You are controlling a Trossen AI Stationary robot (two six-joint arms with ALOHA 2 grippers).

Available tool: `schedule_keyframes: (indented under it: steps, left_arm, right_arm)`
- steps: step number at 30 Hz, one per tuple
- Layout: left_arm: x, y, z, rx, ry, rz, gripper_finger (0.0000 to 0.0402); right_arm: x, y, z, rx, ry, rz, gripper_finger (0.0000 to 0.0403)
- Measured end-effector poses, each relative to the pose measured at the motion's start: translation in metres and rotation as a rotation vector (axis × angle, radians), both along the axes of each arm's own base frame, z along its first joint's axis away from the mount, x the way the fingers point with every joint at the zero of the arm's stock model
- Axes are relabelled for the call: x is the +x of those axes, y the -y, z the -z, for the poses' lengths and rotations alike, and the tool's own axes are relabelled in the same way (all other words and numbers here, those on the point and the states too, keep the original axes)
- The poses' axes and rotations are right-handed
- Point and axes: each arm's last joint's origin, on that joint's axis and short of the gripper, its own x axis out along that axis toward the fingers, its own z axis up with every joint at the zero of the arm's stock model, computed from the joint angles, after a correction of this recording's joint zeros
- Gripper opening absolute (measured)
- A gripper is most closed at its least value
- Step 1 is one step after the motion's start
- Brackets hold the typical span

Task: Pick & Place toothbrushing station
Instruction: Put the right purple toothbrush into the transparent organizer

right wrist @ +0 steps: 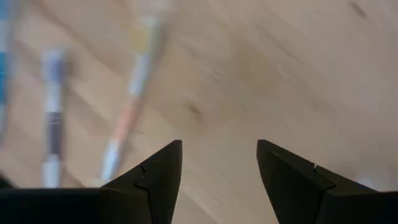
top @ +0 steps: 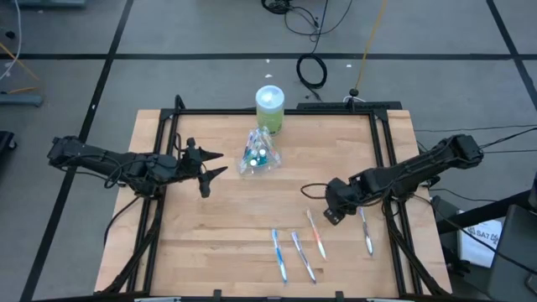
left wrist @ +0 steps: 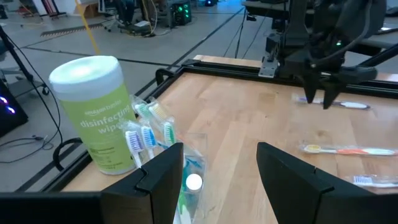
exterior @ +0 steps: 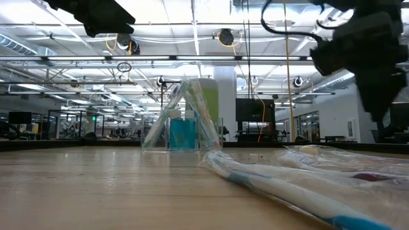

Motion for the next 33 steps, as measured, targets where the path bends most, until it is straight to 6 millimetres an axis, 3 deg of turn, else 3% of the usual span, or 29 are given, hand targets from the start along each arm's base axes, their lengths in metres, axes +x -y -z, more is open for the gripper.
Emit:
schedule_keyframes:
  steps: [8, 13, 17, 21, 27, 33]
  left_arm:
    - [0.000, 0.000, 0.000, -0.005, 0.001, -0.002, 0.0212]
    - [0.001, 0.000, 0.001, -0.005, -0.003, -0.002, 0.0212]
    - [0.001, 0.000, 0.001, -0.004, -0.007, 0.000, 0.0212]
    - [0.004, 0.001, 0.004, -0.001, -0.022, -0.001, 0.0212]
    - [0.005, 0.001, 0.004, 0.000, -0.023, 0.000, 0.0212]
    - [0.006, 0.001, 0.004, 0.001, -0.019, -0.003, 0.0212]
  right_arm:
    - [-0.029, -0.004, 0.004, -0.044, -0.297, 0.215, 0.0199]
    - [-0.043, -0.005, 0.031, 0.004, -0.391, 0.300, 0.0199]
    - [-0.053, -0.003, 0.059, 0.065, -0.393, 0.310, 0.0199]
    - [-0.060, -0.001, 0.074, 0.087, -0.379, 0.323, 0.0199]
    - [-0.064, 0.002, 0.079, 0.037, -0.377, 0.316, 0.0189]
    - [-0.064, 0.003, 0.079, 0.009, -0.363, 0.269, 0.0124]
